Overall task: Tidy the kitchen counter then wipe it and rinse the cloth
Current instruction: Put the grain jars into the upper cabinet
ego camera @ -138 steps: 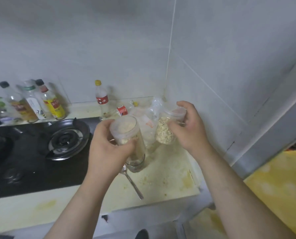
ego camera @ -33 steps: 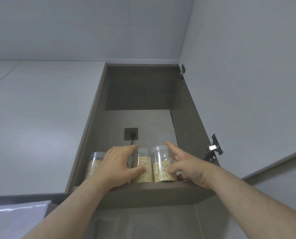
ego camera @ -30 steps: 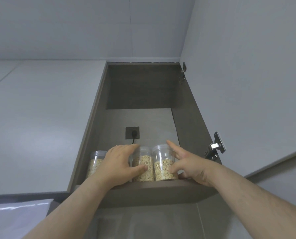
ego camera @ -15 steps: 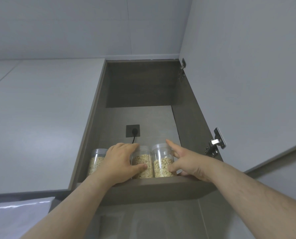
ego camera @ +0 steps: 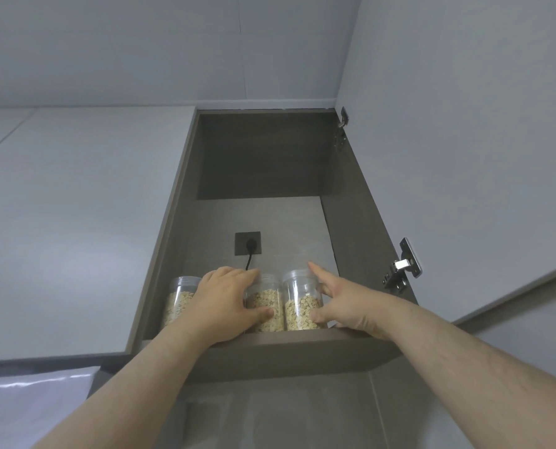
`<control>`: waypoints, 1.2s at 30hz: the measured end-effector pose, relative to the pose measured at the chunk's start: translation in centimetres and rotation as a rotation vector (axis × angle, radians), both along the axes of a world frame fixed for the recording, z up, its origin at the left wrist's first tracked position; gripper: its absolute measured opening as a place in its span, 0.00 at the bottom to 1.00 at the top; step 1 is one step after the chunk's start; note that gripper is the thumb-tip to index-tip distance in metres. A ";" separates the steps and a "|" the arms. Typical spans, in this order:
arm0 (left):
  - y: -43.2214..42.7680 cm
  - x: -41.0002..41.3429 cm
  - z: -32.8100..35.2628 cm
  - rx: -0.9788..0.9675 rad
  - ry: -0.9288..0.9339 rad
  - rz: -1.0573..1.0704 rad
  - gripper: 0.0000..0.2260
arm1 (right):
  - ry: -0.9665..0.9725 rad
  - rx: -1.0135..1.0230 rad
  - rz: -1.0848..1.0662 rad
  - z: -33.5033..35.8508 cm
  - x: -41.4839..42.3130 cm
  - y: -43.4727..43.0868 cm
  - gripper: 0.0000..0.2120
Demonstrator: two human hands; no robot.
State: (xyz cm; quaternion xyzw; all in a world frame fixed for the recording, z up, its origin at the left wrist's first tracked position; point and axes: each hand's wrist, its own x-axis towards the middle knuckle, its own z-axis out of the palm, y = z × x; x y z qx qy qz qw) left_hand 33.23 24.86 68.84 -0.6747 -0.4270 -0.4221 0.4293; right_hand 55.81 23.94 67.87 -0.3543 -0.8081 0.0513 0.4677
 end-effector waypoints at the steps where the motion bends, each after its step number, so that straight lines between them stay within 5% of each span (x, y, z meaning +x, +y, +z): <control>1: 0.0 0.0 0.0 0.002 0.001 0.001 0.36 | -0.001 0.003 -0.004 0.0 0.0 0.0 0.47; 6: 0.0 0.0 -0.2 0.063 0.014 -0.024 0.36 | 0.059 0.061 0.022 -0.2 -0.2 0.2 0.46; 12: -0.9 -0.1 -1.0 0.146 0.009 -0.159 0.37 | 0.254 0.352 -0.015 -1.6 0.0 0.4 0.33; 19: -2.5 -0.5 -3.8 0.150 -0.076 -0.282 0.31 | 0.346 0.410 -0.148 -4.2 -1.2 -1.9 0.20; 29: -9.5 -1.8 -12.4 0.054 -0.241 -0.671 0.24 | 0.121 0.537 -0.244 -12.2 -3.8 -6.4 0.15; 36: -9.2 -4.5 -20.7 -0.078 -0.190 -0.687 0.22 | 0.126 0.412 -0.266 -20.8 -4.2 -6.6 0.16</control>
